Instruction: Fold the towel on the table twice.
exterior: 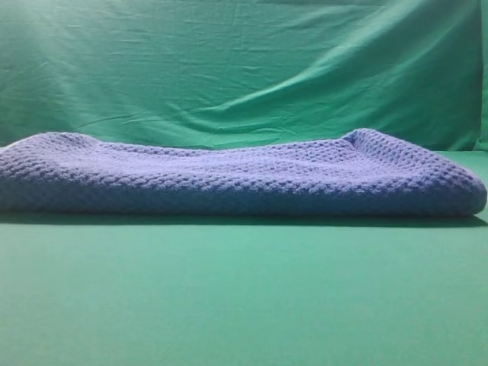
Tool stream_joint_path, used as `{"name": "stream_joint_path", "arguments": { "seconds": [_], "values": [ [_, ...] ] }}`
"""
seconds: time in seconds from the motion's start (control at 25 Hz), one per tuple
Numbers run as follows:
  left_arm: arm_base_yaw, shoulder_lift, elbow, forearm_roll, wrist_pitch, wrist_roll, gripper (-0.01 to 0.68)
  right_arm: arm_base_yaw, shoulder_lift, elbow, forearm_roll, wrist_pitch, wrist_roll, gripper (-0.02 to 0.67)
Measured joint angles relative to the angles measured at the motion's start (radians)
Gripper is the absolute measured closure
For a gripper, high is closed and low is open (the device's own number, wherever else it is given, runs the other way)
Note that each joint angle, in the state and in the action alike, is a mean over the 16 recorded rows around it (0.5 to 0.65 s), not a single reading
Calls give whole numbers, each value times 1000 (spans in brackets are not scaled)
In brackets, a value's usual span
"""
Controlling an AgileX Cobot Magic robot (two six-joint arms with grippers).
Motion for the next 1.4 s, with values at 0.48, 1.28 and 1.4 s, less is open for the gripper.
{"name": "stream_joint_path", "arguments": {
  "seconds": [0.48,1.28,1.4],
  "values": [
    [0,0,225,-1,-214,-1,673,0,0,185,0,-199,-9,649],
    [0,0,315,59,-200,0,673,0,0,268,-8,-173,-15,649],
    [0,0,337,79,-202,0,673,0,0,287,-12,-168,-15,649]
  ]
}}
